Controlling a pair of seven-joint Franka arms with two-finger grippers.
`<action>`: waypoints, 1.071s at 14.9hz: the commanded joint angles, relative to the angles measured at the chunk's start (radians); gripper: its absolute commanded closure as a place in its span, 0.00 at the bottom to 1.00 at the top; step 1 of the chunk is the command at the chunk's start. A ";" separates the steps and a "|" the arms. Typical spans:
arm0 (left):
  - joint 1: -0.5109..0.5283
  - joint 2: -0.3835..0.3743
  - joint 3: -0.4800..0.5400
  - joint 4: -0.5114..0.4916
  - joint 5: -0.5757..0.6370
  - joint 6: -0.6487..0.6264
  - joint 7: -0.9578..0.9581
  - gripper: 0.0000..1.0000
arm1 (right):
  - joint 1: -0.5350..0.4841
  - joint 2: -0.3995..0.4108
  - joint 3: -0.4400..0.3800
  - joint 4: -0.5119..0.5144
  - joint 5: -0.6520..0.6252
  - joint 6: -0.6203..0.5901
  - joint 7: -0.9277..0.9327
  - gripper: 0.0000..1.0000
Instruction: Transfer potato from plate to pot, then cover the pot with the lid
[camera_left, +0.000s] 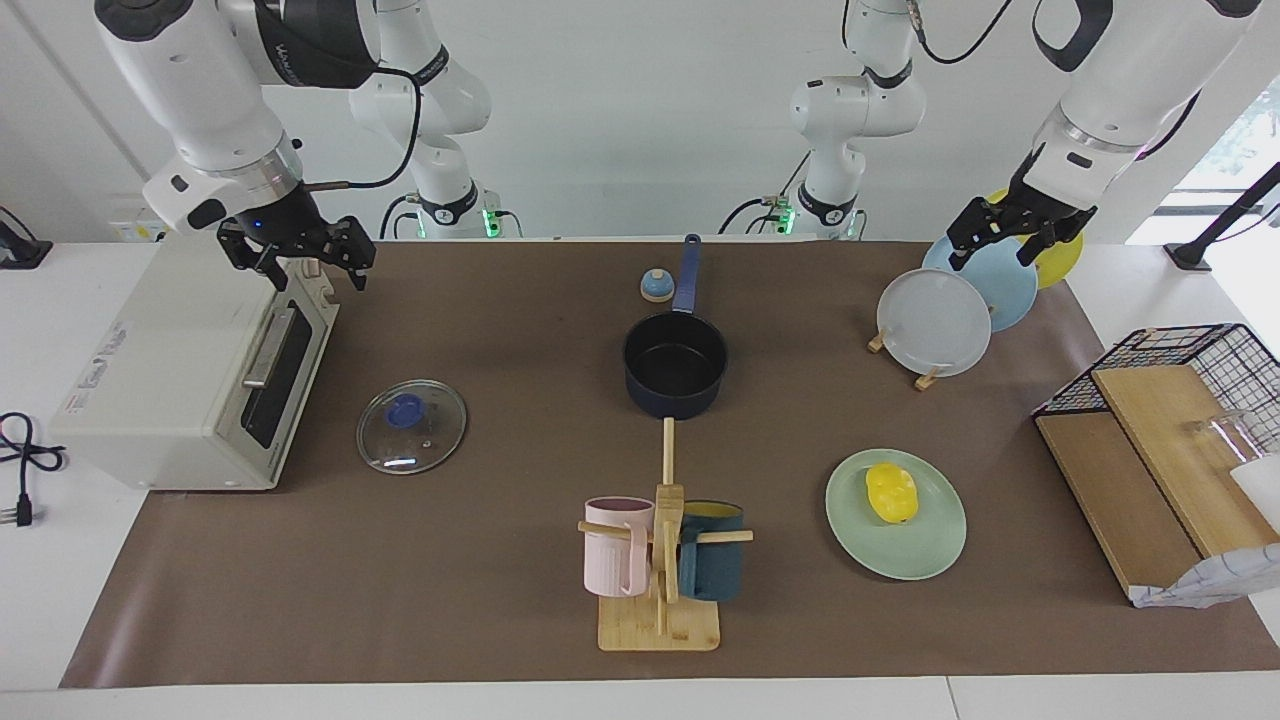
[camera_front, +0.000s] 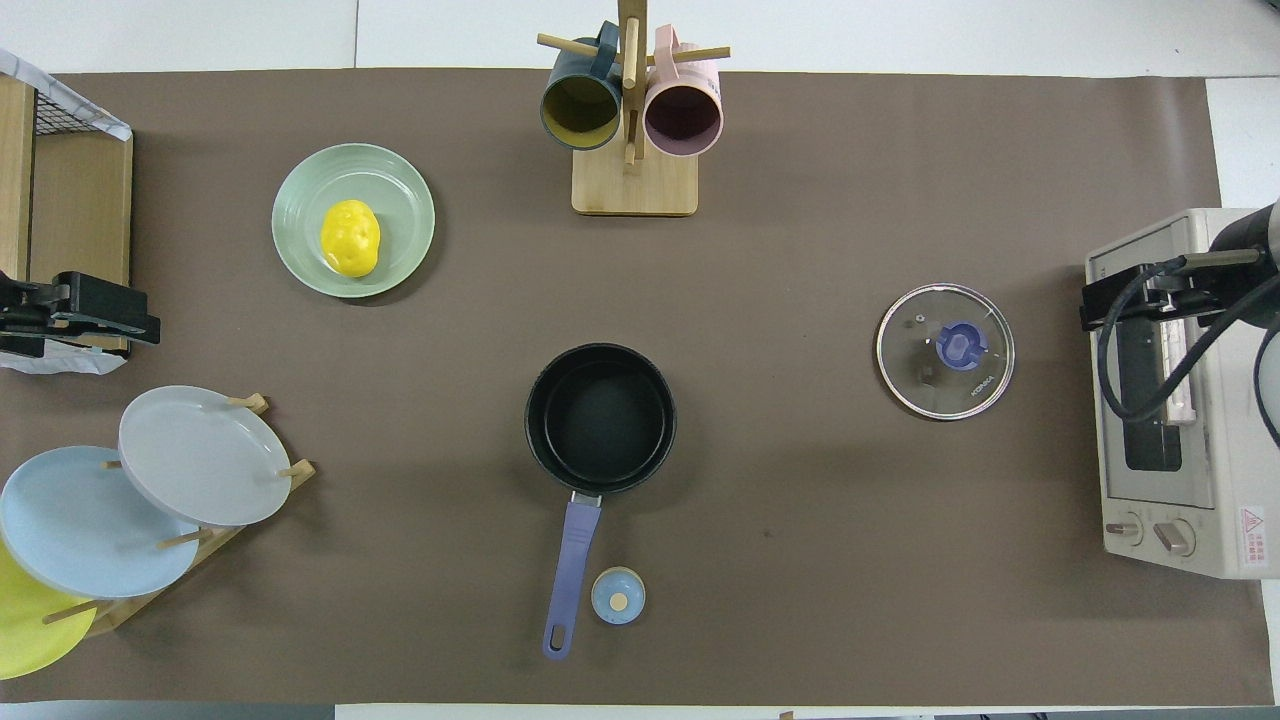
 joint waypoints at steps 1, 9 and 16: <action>-0.004 -0.013 0.001 -0.008 0.010 0.011 0.007 0.00 | -0.007 -0.009 0.004 -0.006 0.008 -0.007 0.014 0.00; -0.014 -0.013 0.001 -0.012 0.010 0.020 -0.001 0.00 | 0.008 -0.044 0.008 -0.073 0.008 0.005 0.008 0.00; -0.019 0.072 -0.002 0.023 0.009 0.081 0.002 0.00 | 0.083 -0.011 0.008 -0.305 0.009 0.331 -0.081 0.00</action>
